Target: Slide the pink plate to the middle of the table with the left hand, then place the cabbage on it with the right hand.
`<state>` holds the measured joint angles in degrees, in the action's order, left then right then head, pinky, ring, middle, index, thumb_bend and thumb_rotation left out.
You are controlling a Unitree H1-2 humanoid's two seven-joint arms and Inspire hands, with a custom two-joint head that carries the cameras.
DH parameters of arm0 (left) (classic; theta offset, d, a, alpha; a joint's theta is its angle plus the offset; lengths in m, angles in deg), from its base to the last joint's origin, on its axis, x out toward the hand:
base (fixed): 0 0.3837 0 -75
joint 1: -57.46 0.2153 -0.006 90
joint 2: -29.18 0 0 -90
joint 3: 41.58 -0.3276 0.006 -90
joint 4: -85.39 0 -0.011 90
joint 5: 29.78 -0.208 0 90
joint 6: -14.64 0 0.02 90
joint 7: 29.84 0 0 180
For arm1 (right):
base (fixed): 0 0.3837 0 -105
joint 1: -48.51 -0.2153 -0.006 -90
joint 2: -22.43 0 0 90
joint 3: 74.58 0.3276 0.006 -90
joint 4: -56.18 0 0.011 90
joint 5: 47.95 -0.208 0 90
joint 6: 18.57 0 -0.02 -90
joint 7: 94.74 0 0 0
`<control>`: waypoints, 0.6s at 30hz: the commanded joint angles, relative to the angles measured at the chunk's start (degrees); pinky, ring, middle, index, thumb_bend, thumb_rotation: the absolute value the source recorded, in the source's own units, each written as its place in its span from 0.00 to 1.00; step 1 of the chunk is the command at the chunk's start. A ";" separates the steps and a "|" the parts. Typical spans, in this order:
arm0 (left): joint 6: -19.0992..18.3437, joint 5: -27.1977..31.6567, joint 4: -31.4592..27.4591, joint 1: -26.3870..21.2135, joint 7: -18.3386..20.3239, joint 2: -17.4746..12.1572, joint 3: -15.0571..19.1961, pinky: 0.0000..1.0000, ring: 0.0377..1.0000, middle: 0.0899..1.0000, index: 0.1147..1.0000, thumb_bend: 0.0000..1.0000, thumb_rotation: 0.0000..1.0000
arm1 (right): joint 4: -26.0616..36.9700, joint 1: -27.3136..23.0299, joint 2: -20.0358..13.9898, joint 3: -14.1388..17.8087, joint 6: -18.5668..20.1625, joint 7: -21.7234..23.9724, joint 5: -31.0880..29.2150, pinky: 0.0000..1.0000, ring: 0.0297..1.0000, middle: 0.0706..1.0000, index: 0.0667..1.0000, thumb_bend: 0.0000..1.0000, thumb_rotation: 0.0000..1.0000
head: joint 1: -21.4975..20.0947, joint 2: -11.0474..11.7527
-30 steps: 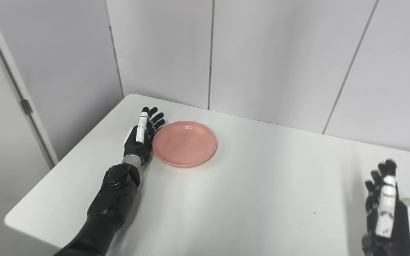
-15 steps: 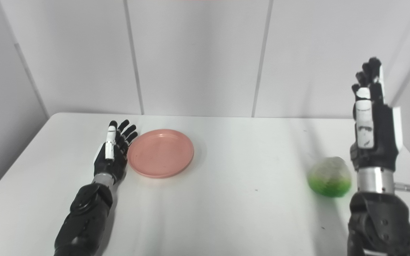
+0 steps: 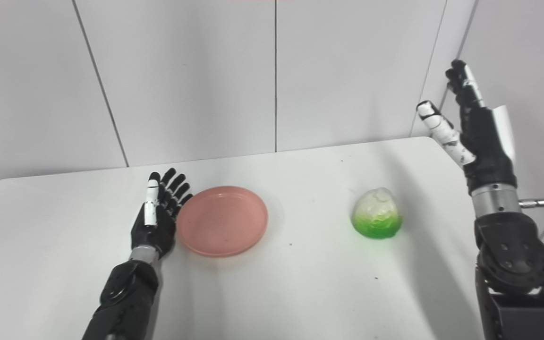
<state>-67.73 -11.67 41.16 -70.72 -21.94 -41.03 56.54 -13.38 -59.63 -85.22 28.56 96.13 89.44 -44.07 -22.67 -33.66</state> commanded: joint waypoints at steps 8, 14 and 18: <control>-1.43 -0.02 -1.88 -0.31 2.64 0.18 -1.18 0.90 0.92 0.89 0.85 0.69 0.93 | -2.14 -0.14 -7.00 -6.73 2.22 14.83 12.61 0.82 0.88 0.89 0.91 0.81 0.57 | -5.07 0.51; -3.95 -0.18 -3.73 -0.01 2.22 0.28 -1.28 0.90 0.91 0.89 0.87 0.65 0.94 | -4.86 -1.64 -4.68 -9.33 2.22 20.93 19.61 0.81 0.91 0.93 0.92 0.86 0.45 | -5.60 0.19; -4.35 -1.32 -4.80 0.42 1.08 0.43 -1.73 0.87 0.89 0.86 0.85 0.63 0.96 | -6.50 -2.79 -3.43 -9.78 2.22 24.98 22.10 0.80 0.93 0.94 0.92 0.83 0.39 | -5.00 -0.24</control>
<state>-71.78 -12.04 37.82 -69.71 -20.37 -40.90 55.32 -19.94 -59.43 -87.97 18.15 98.59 113.90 -23.35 -27.69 -33.93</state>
